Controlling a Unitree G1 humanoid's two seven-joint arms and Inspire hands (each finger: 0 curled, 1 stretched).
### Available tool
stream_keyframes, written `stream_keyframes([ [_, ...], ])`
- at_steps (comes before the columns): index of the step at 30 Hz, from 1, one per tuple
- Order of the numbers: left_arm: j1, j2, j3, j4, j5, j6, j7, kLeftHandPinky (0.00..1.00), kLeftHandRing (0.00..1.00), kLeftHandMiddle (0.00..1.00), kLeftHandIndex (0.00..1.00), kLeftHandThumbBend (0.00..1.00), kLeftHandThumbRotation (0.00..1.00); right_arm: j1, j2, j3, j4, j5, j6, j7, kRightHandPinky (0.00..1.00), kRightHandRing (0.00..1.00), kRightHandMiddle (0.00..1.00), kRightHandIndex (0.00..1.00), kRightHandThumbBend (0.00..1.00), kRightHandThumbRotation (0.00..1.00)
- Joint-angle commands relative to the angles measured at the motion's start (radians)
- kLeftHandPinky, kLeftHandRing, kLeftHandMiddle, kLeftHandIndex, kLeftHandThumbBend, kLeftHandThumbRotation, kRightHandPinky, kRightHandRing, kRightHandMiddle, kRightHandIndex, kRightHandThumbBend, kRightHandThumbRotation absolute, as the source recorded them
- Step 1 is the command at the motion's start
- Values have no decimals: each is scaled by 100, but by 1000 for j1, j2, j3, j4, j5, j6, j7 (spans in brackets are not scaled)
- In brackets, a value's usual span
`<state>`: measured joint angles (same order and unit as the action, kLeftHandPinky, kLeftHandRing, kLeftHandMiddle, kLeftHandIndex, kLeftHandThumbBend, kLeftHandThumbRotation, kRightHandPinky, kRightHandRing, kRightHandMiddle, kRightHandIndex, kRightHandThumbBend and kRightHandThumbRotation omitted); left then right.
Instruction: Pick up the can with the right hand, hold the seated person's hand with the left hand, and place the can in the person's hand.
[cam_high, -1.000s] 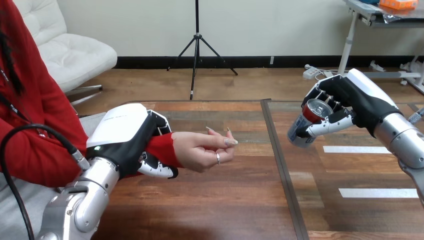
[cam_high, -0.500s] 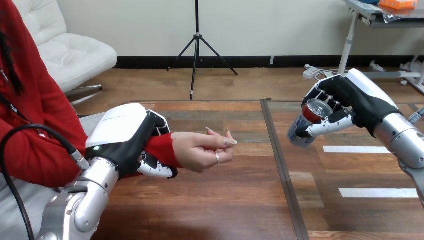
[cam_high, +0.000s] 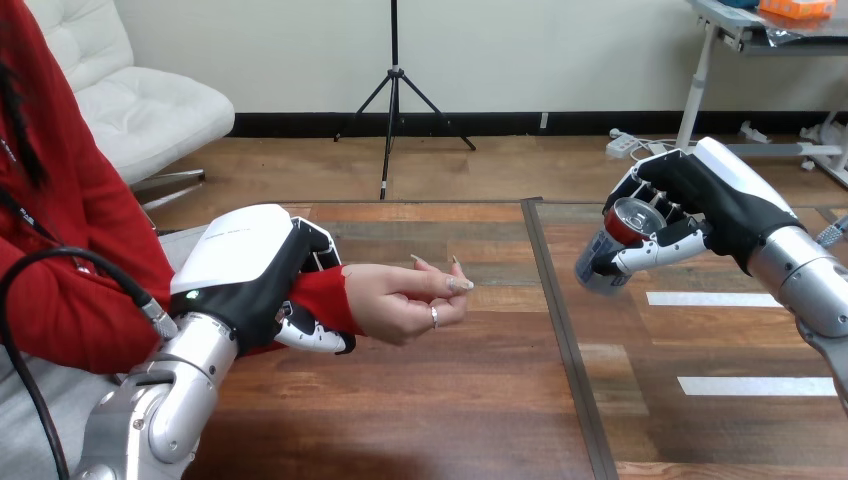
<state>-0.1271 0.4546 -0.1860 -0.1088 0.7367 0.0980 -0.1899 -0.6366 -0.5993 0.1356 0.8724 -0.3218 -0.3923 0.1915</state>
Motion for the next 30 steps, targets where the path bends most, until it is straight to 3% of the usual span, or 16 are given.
stream_keyframes([
  [1,-52,-2,13,-46,-3,-3,15,32,39,43,41,79,0,-80,-29,-38,-18,19,-14,-19,35,37,43,48,75,0],
  [30,-50,-4,14,-42,-9,-12,23,35,41,45,43,76,0,-82,-17,-34,-30,15,-3,-22,35,38,43,47,74,0],
])
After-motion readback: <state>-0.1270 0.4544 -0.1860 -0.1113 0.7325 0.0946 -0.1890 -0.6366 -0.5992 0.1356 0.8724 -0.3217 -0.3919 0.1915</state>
